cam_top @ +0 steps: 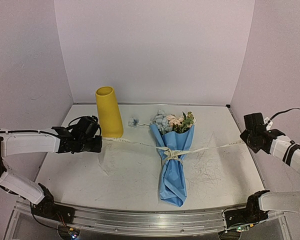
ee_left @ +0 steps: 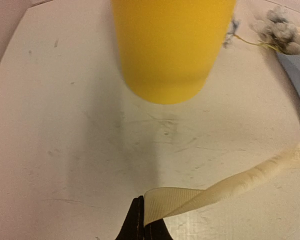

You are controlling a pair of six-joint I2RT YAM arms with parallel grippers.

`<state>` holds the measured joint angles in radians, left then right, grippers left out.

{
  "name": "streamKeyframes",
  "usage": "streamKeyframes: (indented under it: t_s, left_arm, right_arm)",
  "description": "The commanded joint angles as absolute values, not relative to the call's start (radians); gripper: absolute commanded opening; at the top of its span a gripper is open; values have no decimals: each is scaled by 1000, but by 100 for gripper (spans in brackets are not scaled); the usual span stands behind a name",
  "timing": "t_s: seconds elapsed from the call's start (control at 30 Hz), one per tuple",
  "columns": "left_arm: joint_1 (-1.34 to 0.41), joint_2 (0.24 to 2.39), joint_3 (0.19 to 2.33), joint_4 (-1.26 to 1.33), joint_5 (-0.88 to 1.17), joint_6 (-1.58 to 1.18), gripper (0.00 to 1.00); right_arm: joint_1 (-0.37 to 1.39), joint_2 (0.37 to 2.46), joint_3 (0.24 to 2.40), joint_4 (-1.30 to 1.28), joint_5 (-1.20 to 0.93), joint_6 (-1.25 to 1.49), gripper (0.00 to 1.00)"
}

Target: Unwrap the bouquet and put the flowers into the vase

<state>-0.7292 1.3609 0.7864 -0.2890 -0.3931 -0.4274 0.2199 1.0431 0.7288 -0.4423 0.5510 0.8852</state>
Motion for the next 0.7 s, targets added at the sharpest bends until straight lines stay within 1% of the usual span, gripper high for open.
streamKeyframes:
  t_s: [0.0, 0.07, 0.13, 0.23, 0.33, 0.37, 0.4, 0.43, 0.47, 0.5, 0.53, 0.57, 0.6, 0.63, 0.67]
  left_arm:
    - [-665, 1269, 746, -347, -586, -566, 0]
    - [-663, 1252, 742, -348, -617, -587, 0]
    - [-660, 1216, 735, -386, -726, -673, 0]
    - [-657, 1194, 733, -433, -807, -758, 0]
    - [-657, 1197, 741, -431, -789, -747, 0]
    - [-657, 1200, 745, -421, -779, -740, 0]
    - [-657, 1206, 752, -397, -717, -682, 0]
    - [-657, 1219, 759, -363, -634, -609, 4]
    - [-657, 1231, 770, -351, -594, -575, 7]
    - [-657, 1235, 775, -350, -566, -552, 15]
    - [-658, 1237, 785, -349, -535, -533, 33]
    - [-658, 1235, 793, -349, -505, -499, 61]
    - [-658, 1218, 794, -345, -468, -479, 85]
    - [-658, 1184, 784, -319, -428, -450, 91]
    - [-660, 1166, 777, -298, -394, -426, 91]
  right_arm:
    - [165, 1071, 742, -454, 599, 946, 0]
    - [152, 1073, 745, -460, 614, 964, 0]
    - [111, 1062, 744, -481, 642, 999, 0]
    - [76, 1067, 755, -482, 645, 999, 0]
    - [75, 1088, 774, -476, 617, 981, 0]
    - [75, 1094, 778, -475, 615, 977, 2]
    - [76, 1105, 783, -473, 601, 960, 12]
    - [75, 1110, 788, -471, 584, 939, 42]
    - [75, 1106, 788, -471, 578, 931, 59]
    - [75, 1101, 786, -465, 570, 913, 76]
    - [75, 1088, 783, -453, 541, 887, 84]
    - [75, 1071, 776, -397, 489, 786, 87]
    - [76, 1046, 768, -348, 402, 695, 92]
    - [75, 1017, 758, -314, 301, 633, 94]
    - [76, 1002, 756, -290, 278, 595, 94]
